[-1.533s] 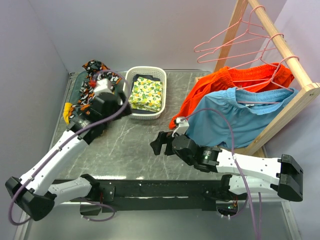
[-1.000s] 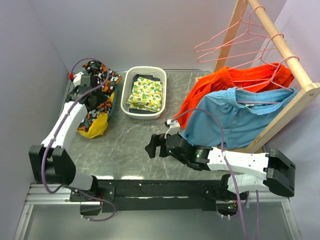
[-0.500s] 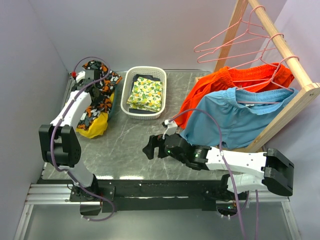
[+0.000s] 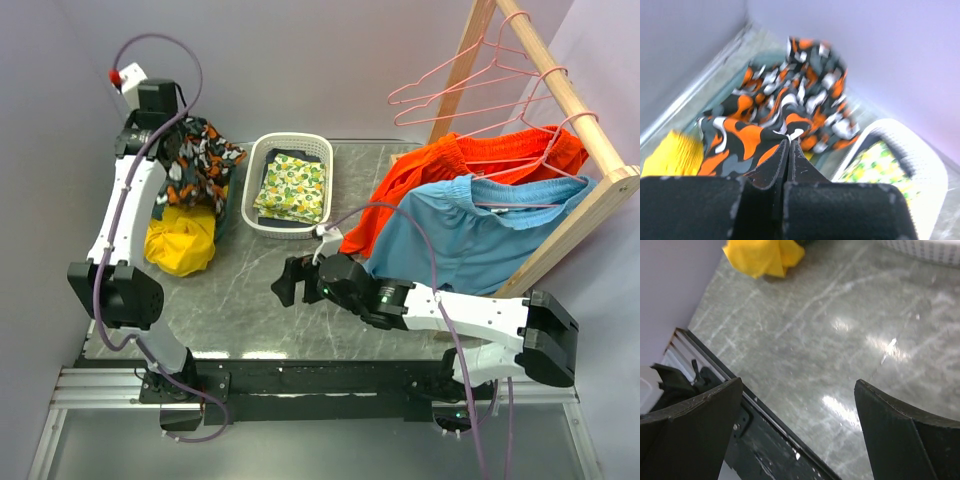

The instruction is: Place the shorts on the hanger

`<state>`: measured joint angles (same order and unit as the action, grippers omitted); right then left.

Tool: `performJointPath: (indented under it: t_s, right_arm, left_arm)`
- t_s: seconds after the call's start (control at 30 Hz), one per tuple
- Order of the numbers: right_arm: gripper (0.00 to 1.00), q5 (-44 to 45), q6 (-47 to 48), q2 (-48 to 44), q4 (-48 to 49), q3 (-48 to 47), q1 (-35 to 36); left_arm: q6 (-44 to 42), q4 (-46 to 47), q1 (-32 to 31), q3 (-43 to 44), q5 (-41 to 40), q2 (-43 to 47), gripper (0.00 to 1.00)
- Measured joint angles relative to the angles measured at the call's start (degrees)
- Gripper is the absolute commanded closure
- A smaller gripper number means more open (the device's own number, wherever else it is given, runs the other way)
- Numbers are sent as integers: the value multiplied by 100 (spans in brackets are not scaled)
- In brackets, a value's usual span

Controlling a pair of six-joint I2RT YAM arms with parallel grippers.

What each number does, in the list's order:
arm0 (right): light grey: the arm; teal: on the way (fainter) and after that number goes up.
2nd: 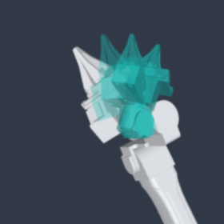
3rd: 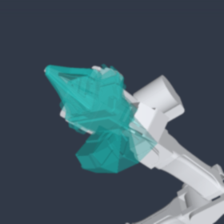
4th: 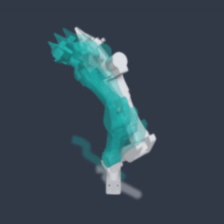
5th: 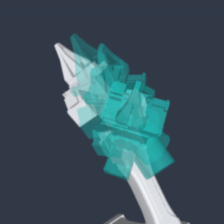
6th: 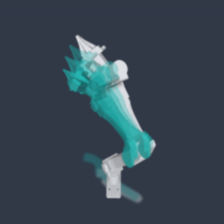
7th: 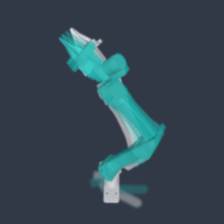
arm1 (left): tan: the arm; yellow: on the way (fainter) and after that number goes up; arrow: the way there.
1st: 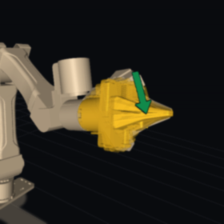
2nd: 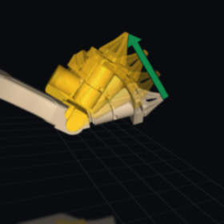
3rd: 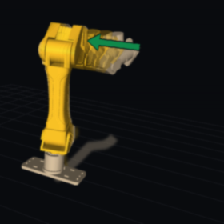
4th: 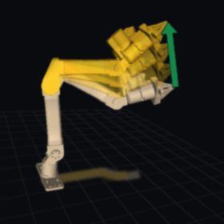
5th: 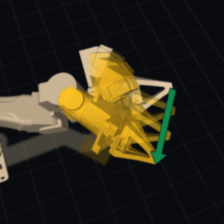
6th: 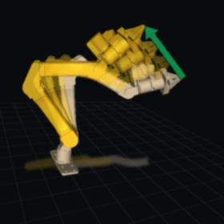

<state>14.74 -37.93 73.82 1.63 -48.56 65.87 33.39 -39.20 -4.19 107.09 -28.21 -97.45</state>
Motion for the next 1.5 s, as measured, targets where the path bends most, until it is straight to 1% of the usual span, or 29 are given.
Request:
performJointPath:
  t_s: [0.17,0.27,0.4,0.5,0.57,0.6,0.63,0.73,0.93,1.03,1.17,1.2,1.23,1.27,1.33,1.37,1.4,1.43,1.5]
  right_arm:
    - [0,15,262,162,-85,-503,-116]
    - [0,15,444,304,-234,-946,-282]
    - [0,46,669,420,-376,-1528,-435]
    - [0,87,839,516,-461,-2011,-514]
    - [0,114,944,651,-531,-2411,-538]
    - [0,136,1019,798,-557,-2769,-538]
    - [0,144,1043,835,-544,-2863,-540]
    - [0,175,1156,1228,-671,-3729,-540]
    - [0,212,1209,1963,-758,-5189,-507]
    - [0,302,1204,2256,-787,-5617,-459]
    - [1,317,1176,2555,-999,-5923,-393]
    - [5,321,1163,2608,-1014,-5945,-372]
    - [12,330,1158,2640,-1043,-5930,-356]
    - [37,352,1139,2651,-1054,-5869,-341]
    - [65,459,1121,2638,-1126,-5722,-308]
    - [87,542,1088,2618,-1176,-5628,-291]
    - [95,662,1060,2577,-1263,-5536,-271]
    - [100,756,1086,2529,-1344,-5445,-256]
    - [100,1047,1034,2275,-1530,-5141,-221]
  left_arm:
    - [-474,411,0,719,190,26,99]
    - [-675,518,0,1338,455,22,99]
    - [-767,612,0,2214,791,31,99]
    - [-767,748,-2,2590,1045,201,99]
    - [-763,835,-24,2612,1154,402,99]
    - [-763,846,-42,2612,1204,520,99]
    - [-763,852,-66,2612,1244,610,99]
    - [-761,870,-181,2597,1364,896,99]
    - [-774,938,-671,2417,1390,1386,99]
    - [-807,968,-953,2159,1373,1602,99]
    - [-863,942,-1241,1805,1316,1801,99]
    - [-872,922,-1287,1753,1307,1825,99]
    - [-872,911,-1316,1703,1303,1847,99]
    - [-870,894,-1331,1657,1303,1873,99]
    - [-859,850,-1344,1537,1309,1952,99]
    - [-841,815,-1344,1453,1318,2020,99]
    - [-820,776,-1344,1373,1335,2103,99]
    - [-804,732,-1344,1314,1338,2177,99]
    - [-756,610,-1344,1182,1386,2396,99]
